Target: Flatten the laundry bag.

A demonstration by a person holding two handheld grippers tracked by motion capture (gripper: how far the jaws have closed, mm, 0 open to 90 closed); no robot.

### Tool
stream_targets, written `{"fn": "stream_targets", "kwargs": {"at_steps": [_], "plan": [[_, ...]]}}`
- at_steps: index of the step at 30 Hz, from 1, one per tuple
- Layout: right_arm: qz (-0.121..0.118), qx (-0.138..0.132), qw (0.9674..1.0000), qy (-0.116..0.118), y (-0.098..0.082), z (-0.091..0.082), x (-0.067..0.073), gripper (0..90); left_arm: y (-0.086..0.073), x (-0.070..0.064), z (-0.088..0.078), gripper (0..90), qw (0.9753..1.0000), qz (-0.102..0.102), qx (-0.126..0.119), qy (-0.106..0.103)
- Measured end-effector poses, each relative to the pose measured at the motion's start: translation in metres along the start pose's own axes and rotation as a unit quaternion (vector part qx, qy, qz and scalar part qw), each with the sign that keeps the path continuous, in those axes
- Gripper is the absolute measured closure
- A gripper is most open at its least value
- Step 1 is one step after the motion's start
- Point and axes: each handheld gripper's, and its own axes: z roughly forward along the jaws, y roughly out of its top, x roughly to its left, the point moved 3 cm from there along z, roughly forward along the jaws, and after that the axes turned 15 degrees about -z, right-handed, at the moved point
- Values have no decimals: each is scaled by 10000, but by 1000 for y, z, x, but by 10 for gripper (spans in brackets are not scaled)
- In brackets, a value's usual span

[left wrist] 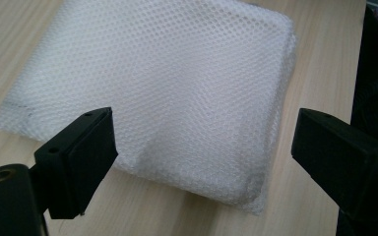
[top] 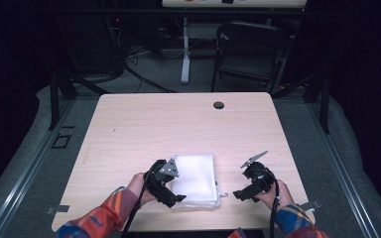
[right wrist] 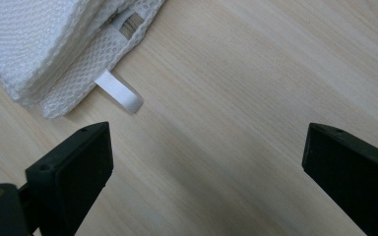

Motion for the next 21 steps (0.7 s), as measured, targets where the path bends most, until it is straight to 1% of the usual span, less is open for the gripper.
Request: {"fn": "stream_targets", "kwargs": {"at_steps": [1,2,5,6,7,8,10,11,12,13,15,17,21], "plan": [[6,-5,10000,4,0,0,0,49,0,-3,4,105,9999,53,87,1],[6,-5,10000,4,0,0,0,49,0,-3,4,114,9999,53,87,1],[1,15,10000,20,0,0,0,51,0,-8,12,134,9997,122,202,-22],[1,15,10000,20,0,0,0,51,0,-9,14,134,9997,144,206,-32],[-18,13,10000,5,0,0,0,52,1,-12,18,150,9994,216,261,8],[-23,15,10000,3,0,0,0,53,1,-12,18,156,9994,216,261,8],[-42,41,10000,25,0,0,0,54,1,-14,24,223,9988,265,403,102],[-16,22,10000,25,0,0,0,55,1,-15,26,260,9984,288,460,124],[-15,59,10000,-14,0,1,0,62,0,-15,28,288,9983,298,493,133],[-2,54,10000,-10,0,1,0,67,-1,-16,30,305,9980,312,534,139],[-22,69,10000,-26,-1,0,0,67,-1,-17,31,317,9978,366,538,147],[-24,71,10000,-21,-1,0,0,67,0,-19,30,337,9980,378,496,76],[-16,50,10000,3,0,1,0,68,-1,-20,32,376,9977,410,530,89]]}}
